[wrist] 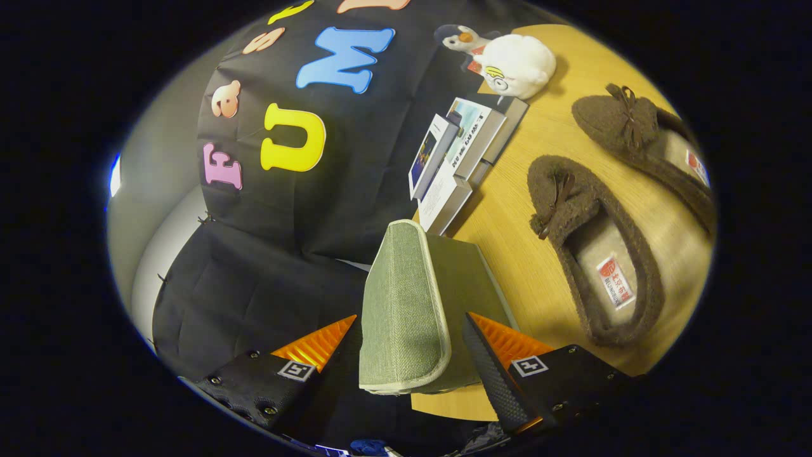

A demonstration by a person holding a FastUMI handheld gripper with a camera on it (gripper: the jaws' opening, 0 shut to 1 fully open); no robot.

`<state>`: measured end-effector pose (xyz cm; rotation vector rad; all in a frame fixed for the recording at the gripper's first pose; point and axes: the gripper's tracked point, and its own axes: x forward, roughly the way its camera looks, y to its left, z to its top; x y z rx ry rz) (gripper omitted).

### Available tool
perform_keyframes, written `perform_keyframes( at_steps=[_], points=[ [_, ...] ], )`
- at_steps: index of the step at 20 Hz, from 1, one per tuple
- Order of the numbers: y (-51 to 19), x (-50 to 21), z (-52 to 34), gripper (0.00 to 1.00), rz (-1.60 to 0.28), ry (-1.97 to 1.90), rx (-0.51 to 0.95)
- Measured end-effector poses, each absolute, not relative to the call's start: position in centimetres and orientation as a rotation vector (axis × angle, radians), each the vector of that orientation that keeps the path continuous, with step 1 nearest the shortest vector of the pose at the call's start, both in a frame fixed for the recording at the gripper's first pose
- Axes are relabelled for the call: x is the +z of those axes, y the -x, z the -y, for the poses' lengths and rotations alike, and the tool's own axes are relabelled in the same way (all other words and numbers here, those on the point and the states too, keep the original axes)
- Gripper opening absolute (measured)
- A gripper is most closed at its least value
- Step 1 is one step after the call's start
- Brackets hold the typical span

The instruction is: Open the storage box then place both shoes into the box .Put the left shoe in first, then the right shoe, with the right side of both shoes facing outward in a uniform manner.

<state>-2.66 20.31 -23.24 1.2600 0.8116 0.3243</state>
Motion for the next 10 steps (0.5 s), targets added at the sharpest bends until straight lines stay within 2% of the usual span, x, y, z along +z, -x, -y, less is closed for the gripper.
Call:
perform_keyframes(
  at_steps=[8,9,10],
  points=[
    [2.4,-24.2,-21.5,0.96,-0.842,-1.495,0.322],
    [2.2,-24.3,-21.9,0.91,-0.847,-1.516,0.326],
    [2.5,-24.2,-22.0,0.91,-0.855,-1.535,0.334]
  ],
)
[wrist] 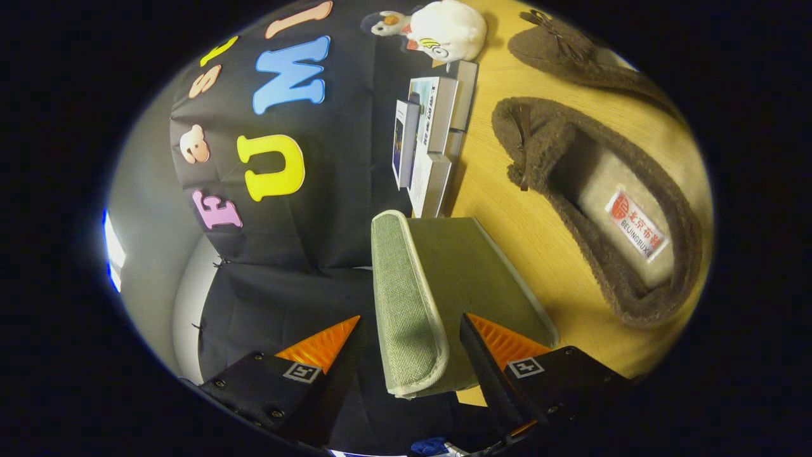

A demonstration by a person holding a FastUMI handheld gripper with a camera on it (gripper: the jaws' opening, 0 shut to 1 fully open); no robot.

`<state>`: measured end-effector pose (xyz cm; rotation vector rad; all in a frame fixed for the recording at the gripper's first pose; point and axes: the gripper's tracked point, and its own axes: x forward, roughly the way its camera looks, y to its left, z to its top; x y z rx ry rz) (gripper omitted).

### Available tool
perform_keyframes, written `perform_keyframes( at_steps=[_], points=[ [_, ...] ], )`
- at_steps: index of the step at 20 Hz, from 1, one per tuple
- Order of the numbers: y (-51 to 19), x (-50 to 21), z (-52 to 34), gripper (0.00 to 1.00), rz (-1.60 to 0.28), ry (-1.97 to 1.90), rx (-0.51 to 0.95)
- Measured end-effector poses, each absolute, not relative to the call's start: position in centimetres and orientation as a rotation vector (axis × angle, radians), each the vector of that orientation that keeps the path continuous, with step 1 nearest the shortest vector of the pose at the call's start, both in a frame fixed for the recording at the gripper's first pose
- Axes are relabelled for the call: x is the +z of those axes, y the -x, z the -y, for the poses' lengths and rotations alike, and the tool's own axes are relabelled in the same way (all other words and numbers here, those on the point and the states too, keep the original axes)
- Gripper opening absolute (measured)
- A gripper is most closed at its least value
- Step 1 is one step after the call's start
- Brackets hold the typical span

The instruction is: Open the storage box then place both shoes into the box .Put the left shoe in first, then the right shoe, with the right side of both shoes facing outward in a uniform manner.

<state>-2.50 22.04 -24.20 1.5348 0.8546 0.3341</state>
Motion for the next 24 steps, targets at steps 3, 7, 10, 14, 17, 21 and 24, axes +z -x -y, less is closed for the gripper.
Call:
perform_keyframes(
  at_steps=[3,7,10,14,17,21,24],
  points=[
    [2.8,-23.9,-22.8,0.91,-0.874,-1.577,0.365],
    [2.8,-24.5,-22.9,0.59,-0.887,-1.582,0.347],
    [2.9,-24.0,-22.2,0.38,-0.883,-1.621,0.354],
    [3.4,-23.5,-22.8,0.38,-0.904,-1.627,0.412],
    [2.4,-22.8,-23.5,0.06,-0.882,-1.634,0.44],
    [3.5,-21.1,-23.3,0.0,-0.874,-1.469,0.513],
    [3.5,-19.2,-23.2,0.0,-0.86,-1.382,0.542]
  ],
)
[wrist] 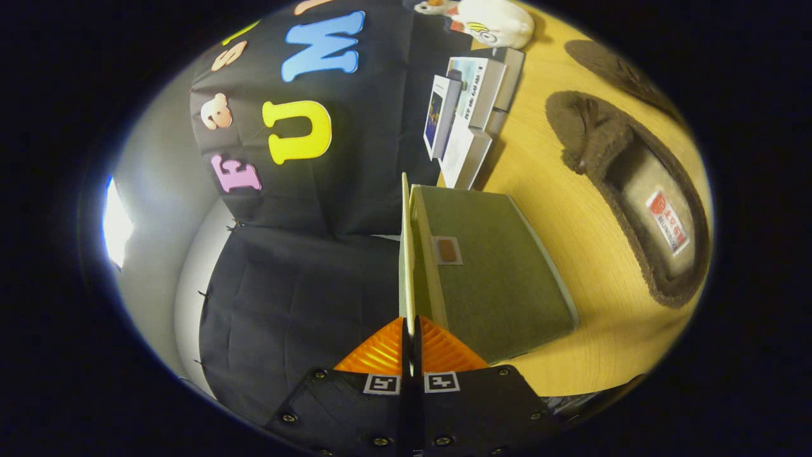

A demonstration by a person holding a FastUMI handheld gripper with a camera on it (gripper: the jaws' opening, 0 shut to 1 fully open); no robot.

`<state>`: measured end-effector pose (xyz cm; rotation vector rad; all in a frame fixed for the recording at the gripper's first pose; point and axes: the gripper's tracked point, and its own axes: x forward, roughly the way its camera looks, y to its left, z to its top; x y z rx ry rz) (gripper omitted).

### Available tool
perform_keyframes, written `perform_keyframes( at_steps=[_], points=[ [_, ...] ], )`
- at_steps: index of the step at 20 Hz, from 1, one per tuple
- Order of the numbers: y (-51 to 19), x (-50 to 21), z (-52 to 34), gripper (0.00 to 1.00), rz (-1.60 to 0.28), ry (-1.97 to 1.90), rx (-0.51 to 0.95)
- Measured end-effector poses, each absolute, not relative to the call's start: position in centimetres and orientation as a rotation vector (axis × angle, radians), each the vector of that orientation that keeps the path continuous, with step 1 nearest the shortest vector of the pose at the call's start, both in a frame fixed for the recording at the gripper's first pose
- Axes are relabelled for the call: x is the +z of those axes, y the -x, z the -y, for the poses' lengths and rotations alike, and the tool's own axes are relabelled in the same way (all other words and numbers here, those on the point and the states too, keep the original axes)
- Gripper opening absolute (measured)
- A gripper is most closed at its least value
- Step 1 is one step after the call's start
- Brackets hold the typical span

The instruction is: Open the storage box then place both shoes into the box .Put the left shoe in first, then the right shoe, with the right side of both shoes facing outward in a uniform manner.

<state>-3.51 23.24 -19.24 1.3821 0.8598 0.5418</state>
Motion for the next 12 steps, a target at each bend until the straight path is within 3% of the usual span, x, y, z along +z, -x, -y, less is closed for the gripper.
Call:
perform_keyframes(
  at_steps=[12],
  points=[
    [2.0,-8.7,-28.1,0.0,-0.753,-1.189,0.694]
  ],
)
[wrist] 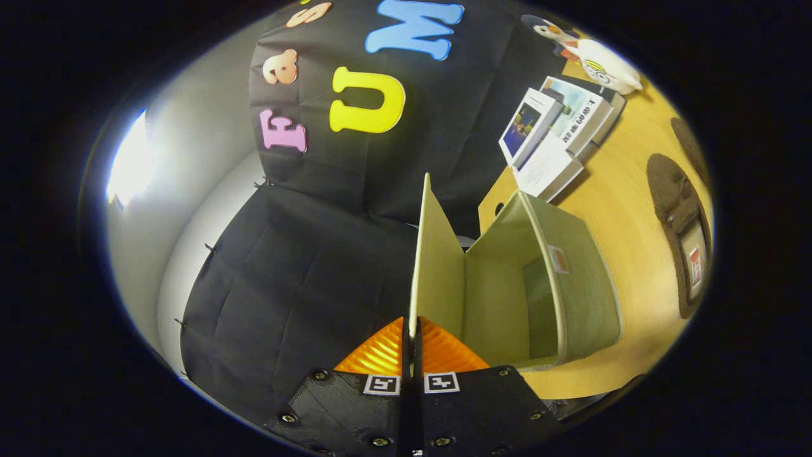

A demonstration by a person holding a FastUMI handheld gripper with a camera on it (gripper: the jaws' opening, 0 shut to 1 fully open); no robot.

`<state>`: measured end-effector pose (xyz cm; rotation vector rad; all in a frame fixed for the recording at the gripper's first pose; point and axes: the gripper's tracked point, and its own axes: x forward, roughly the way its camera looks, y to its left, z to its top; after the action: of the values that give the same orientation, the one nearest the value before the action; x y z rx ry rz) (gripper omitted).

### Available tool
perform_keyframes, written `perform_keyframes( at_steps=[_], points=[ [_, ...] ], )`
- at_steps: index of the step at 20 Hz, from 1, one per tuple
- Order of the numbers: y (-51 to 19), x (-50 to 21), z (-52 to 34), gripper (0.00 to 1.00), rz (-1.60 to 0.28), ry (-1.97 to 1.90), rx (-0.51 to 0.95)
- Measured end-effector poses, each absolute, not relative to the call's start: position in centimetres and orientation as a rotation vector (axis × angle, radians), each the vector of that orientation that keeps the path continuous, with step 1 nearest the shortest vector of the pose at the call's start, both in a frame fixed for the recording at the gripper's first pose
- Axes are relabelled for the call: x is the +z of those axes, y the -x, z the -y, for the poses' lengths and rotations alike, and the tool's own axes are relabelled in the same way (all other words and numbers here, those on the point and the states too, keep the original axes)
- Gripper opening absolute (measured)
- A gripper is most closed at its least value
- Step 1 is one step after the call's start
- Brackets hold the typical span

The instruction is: Open the storage box then place both shoes into the box .Put the left shoe in first, then the right shoe, with the right side of both shoes facing outward in a uniform manner.

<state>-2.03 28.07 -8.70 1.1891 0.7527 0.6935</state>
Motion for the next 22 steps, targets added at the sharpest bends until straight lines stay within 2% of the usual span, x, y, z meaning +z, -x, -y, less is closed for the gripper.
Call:
perform_keyframes(
  at_steps=[8,19,22],
  points=[
    [2.2,-5.9,-34.2,0.0,-0.732,-1.066,0.73],
    [3.6,-5.4,-42.9,0.0,-0.745,-0.917,0.753],
    [3.9,-5.8,-45.0,0.03,-0.751,-0.866,0.768]
  ],
)
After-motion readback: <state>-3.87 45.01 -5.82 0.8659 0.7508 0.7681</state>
